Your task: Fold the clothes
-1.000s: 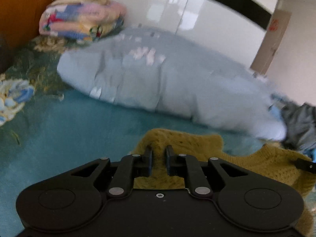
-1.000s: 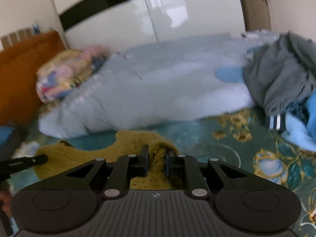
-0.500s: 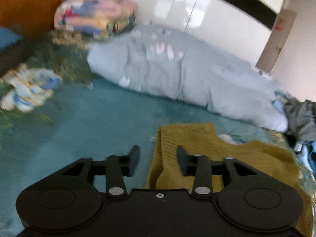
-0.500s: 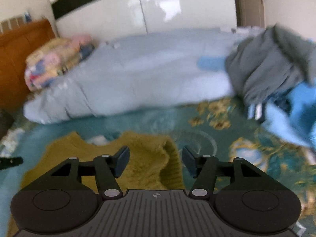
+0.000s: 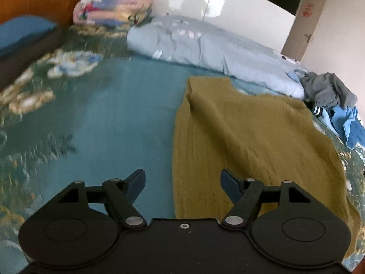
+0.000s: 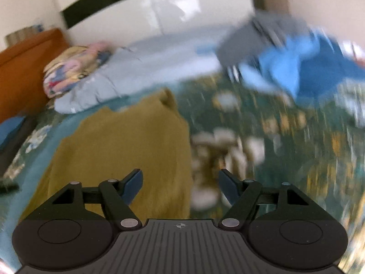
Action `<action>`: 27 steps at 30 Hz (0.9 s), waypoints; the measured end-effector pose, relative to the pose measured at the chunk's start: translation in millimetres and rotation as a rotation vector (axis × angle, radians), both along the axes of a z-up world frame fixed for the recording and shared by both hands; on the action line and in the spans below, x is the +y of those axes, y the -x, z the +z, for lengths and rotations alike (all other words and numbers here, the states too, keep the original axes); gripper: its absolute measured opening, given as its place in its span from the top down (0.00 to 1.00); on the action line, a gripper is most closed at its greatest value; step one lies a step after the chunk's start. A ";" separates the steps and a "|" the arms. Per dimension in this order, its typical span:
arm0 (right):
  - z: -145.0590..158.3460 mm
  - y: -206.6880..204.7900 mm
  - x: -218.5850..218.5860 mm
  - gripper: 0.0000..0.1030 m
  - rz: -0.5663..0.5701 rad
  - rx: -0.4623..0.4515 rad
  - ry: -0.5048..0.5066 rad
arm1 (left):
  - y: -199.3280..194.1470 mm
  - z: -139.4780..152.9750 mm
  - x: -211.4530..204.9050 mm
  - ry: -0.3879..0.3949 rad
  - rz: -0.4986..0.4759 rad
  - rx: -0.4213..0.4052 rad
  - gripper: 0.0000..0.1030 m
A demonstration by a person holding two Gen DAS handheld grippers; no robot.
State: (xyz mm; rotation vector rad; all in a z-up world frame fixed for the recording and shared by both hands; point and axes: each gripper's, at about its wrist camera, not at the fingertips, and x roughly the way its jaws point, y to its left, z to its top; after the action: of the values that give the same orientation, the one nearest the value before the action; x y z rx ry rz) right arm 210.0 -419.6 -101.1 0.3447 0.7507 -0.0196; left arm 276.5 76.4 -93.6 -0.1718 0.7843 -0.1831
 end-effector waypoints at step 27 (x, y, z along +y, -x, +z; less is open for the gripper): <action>-55.6 -15.2 -7.8 0.57 -0.011 0.031 -0.097 | -93.1 -3.2 -372.6 -0.117 -0.407 0.071 0.31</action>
State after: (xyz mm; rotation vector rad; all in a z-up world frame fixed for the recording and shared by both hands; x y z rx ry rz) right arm 225.2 -427.5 -156.8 0.4419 0.7817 0.0008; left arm 369.6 -296.2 -96.8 0.0957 0.8929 -0.5167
